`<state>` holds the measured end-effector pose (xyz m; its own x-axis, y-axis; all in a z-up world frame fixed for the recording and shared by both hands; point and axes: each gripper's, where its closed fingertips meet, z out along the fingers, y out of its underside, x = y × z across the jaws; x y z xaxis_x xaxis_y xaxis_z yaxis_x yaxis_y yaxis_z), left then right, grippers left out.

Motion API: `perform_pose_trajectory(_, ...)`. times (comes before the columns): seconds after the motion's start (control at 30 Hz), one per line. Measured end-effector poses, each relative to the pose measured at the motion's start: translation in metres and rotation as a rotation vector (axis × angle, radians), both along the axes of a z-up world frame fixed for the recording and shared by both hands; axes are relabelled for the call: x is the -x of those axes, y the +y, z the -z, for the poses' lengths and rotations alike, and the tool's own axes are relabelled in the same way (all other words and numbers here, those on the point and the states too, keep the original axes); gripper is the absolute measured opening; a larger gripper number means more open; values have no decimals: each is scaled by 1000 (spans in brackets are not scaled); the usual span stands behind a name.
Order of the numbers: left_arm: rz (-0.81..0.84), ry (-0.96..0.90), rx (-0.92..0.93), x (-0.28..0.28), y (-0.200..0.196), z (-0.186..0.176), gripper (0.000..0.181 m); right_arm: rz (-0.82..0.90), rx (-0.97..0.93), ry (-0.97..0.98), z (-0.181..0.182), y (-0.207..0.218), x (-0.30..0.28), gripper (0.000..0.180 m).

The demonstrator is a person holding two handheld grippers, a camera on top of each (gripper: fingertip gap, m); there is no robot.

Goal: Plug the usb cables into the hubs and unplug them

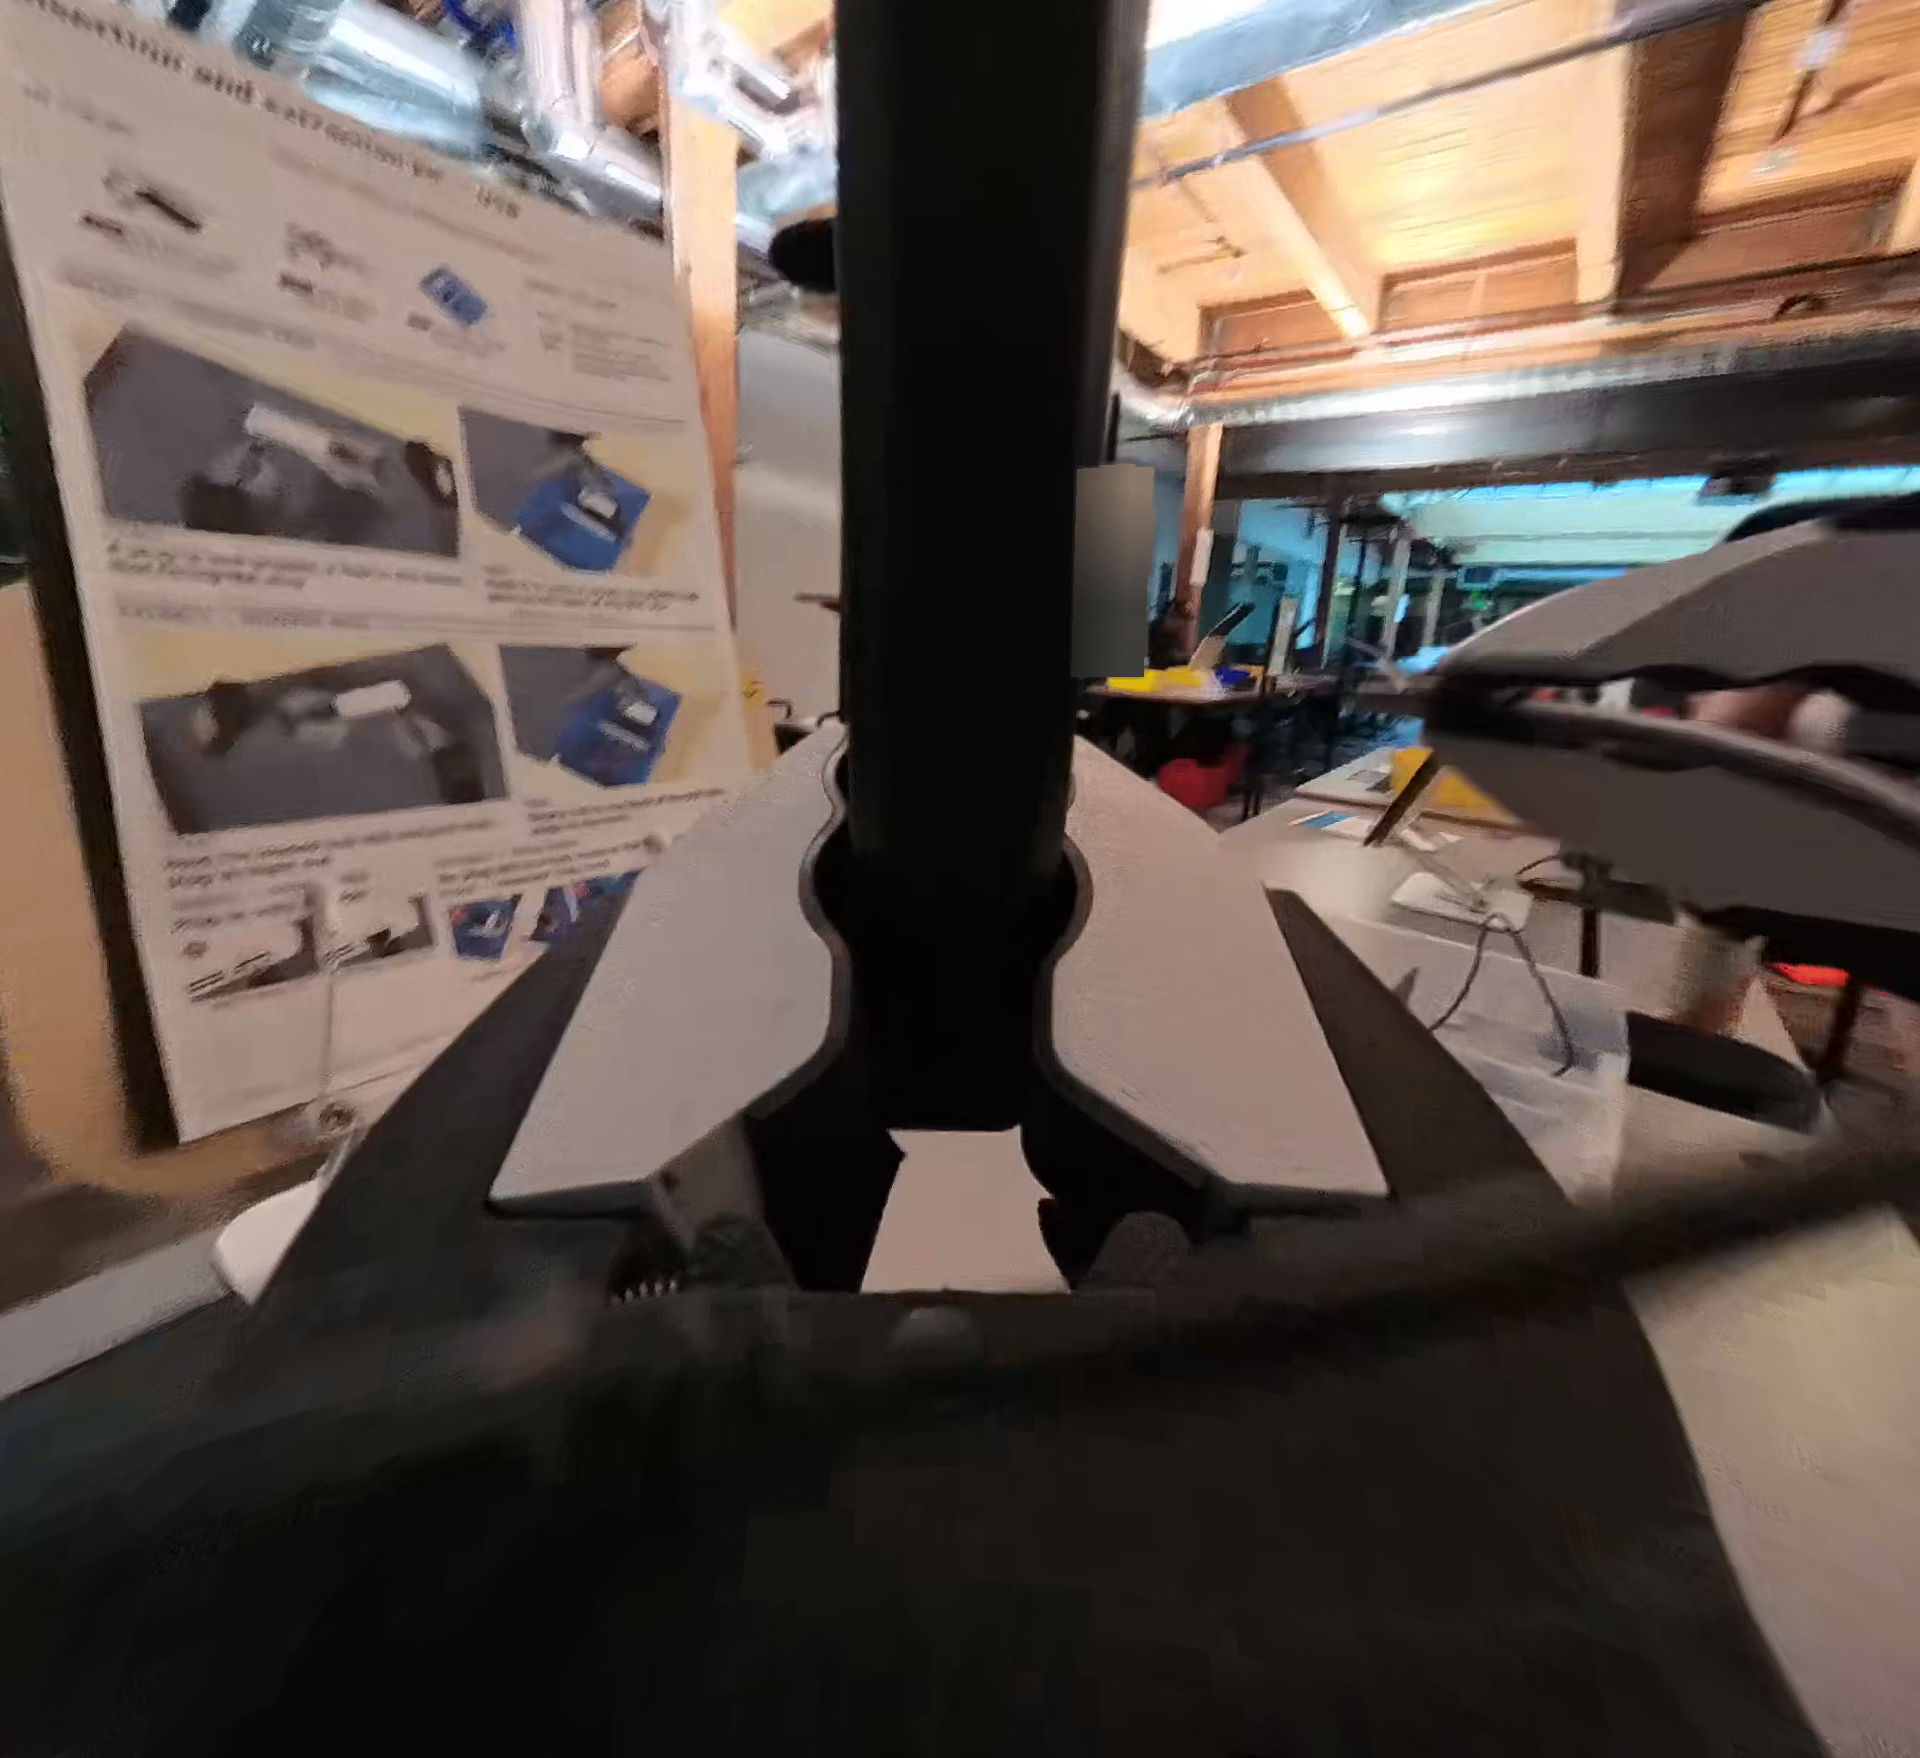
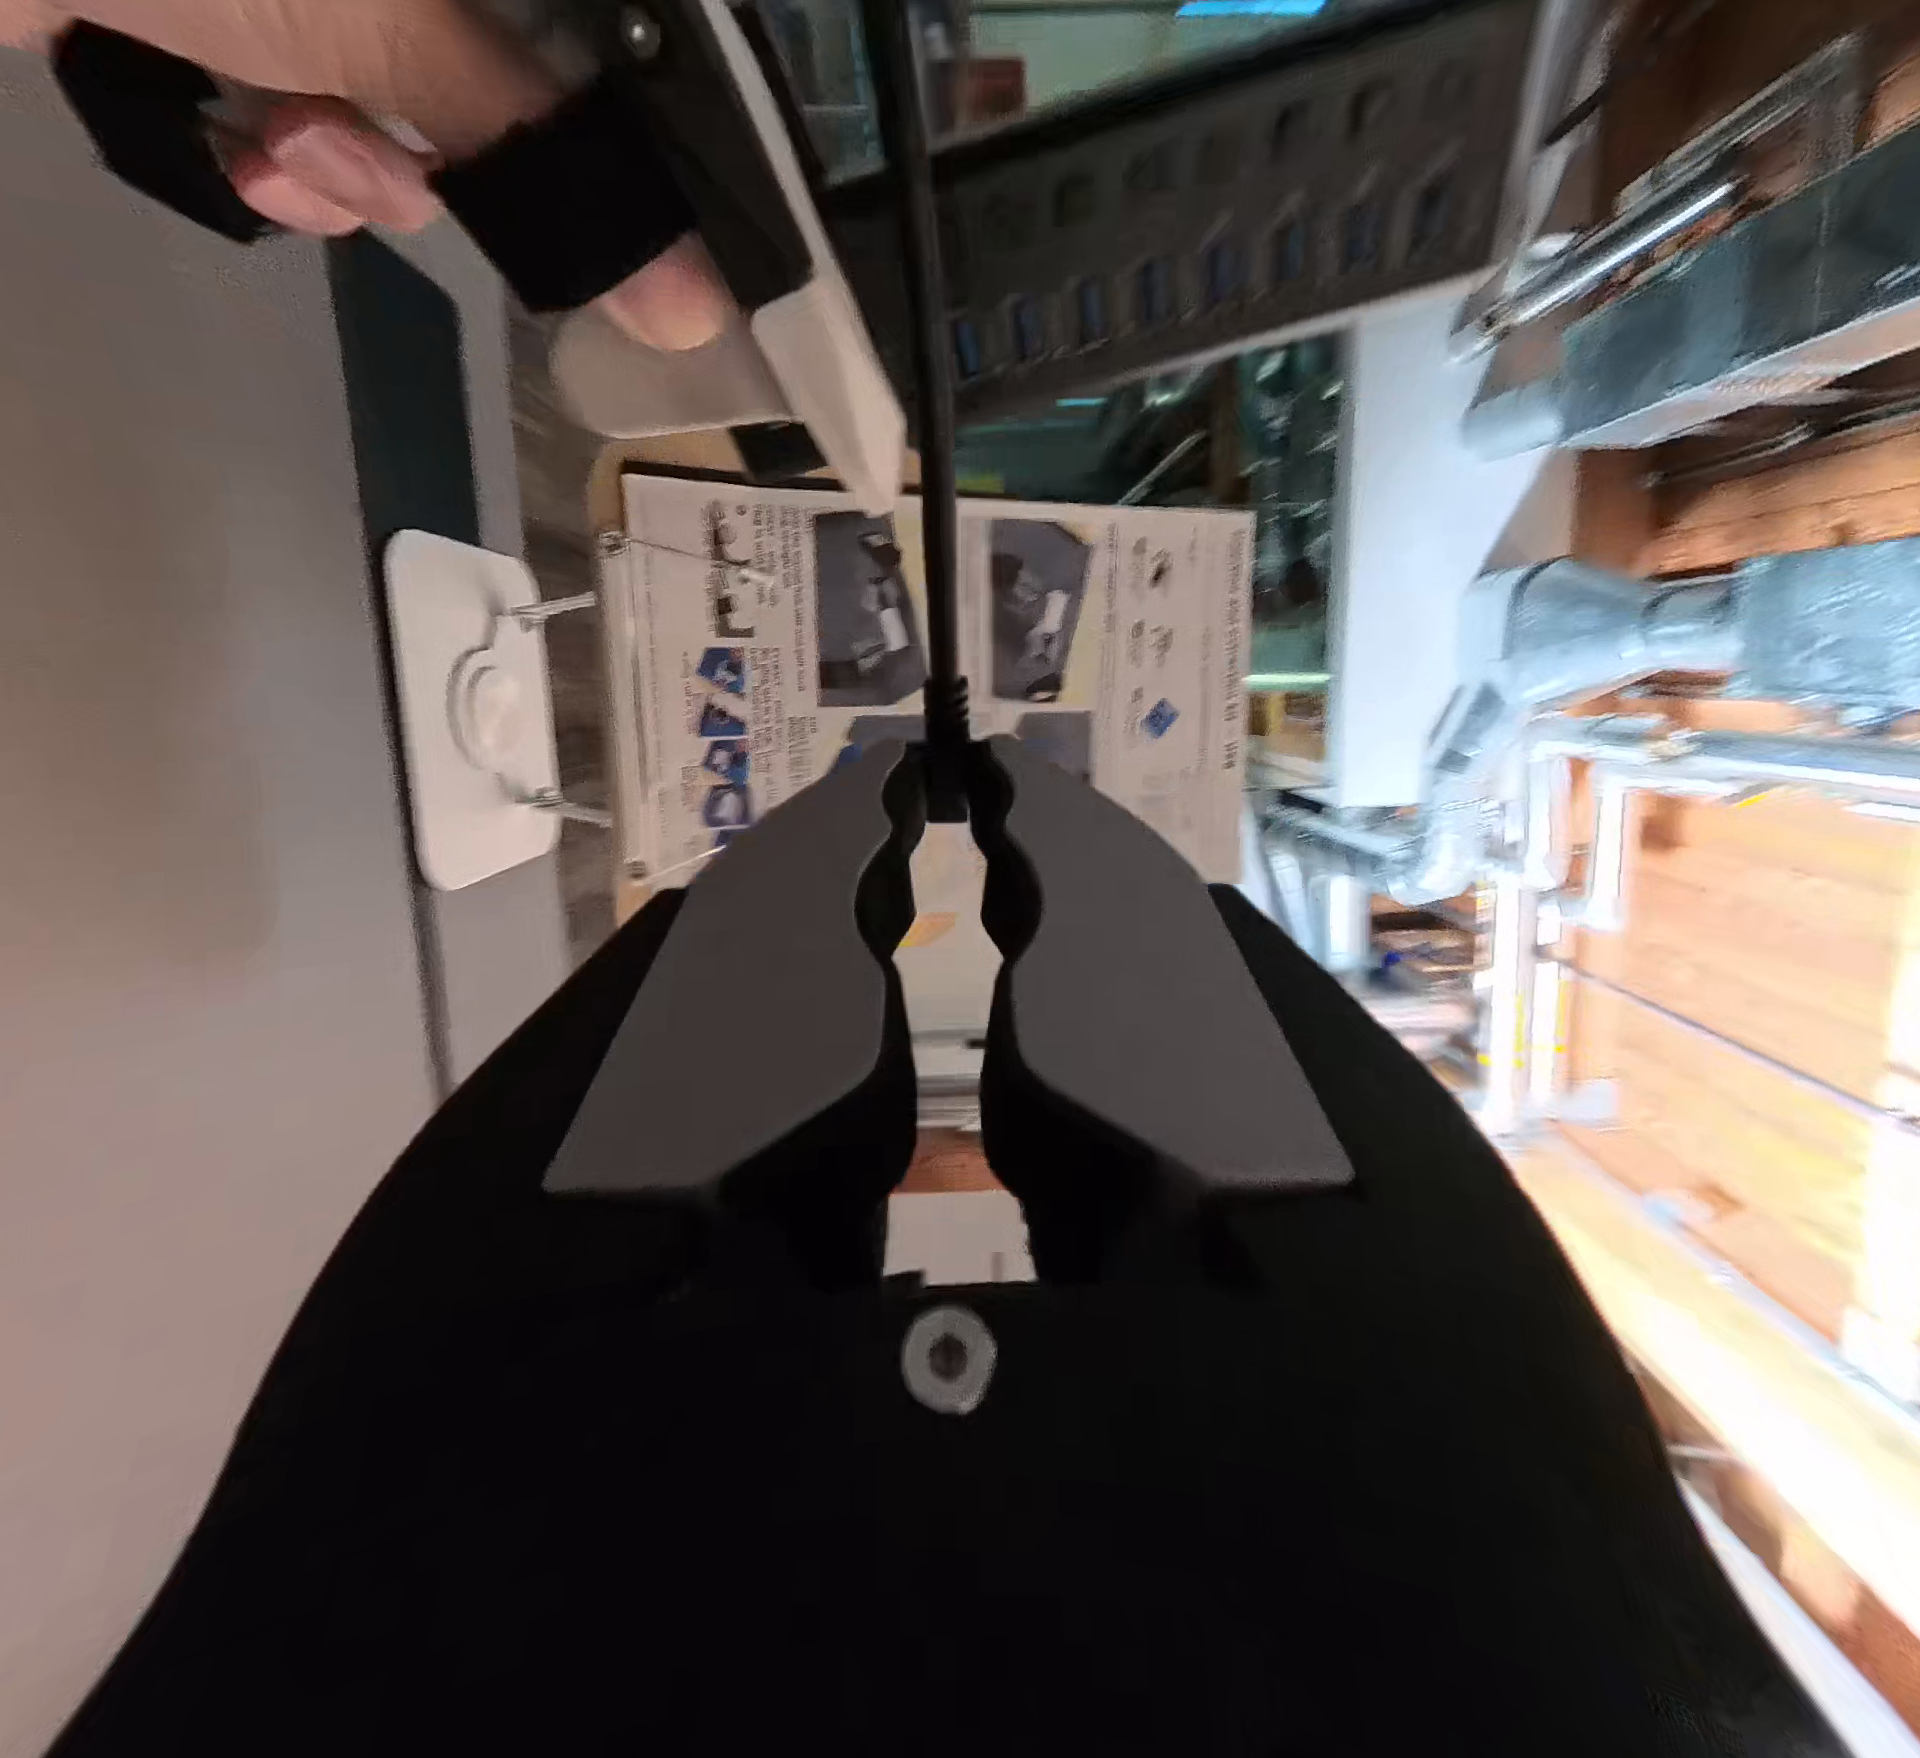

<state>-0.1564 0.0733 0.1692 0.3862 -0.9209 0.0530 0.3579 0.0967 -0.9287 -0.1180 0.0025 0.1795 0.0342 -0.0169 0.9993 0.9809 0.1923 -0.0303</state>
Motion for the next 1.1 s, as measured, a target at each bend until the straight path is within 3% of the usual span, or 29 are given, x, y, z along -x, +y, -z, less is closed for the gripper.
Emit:
perform_pose_trajectory(0.1, 70, -25, 47, -3, 0, 2, 29, -20, 104, 112, 2, -8, -3, 8)
perform_pose_trajectory(0.3, 19, -21, 93, 5, 19, 16, 30, -143, 335, 411, -16, -21, -16, 9)
perform_pose_trajectory(0.5, 106, -72, 104, 1, 12, 13, 29, -169, 471, 611, -28, -55, -83, 9)
perform_pose_trajectory(0.63, 143, -73, 78, 1, 2, 6, 29, -26, 663, 840, 0, -91, -189, 8)
perform_pose_trajectory(0.9, 180, -12, 3, -13, -17, 0, 30, 570, 781, 1144, 93, -182, -424, 8)
perform_pose_trajectory(1.1, 244, -7, -3, -23, -33, -4, 30, 685, 1120, 1345, 203, -189, -462, 8)
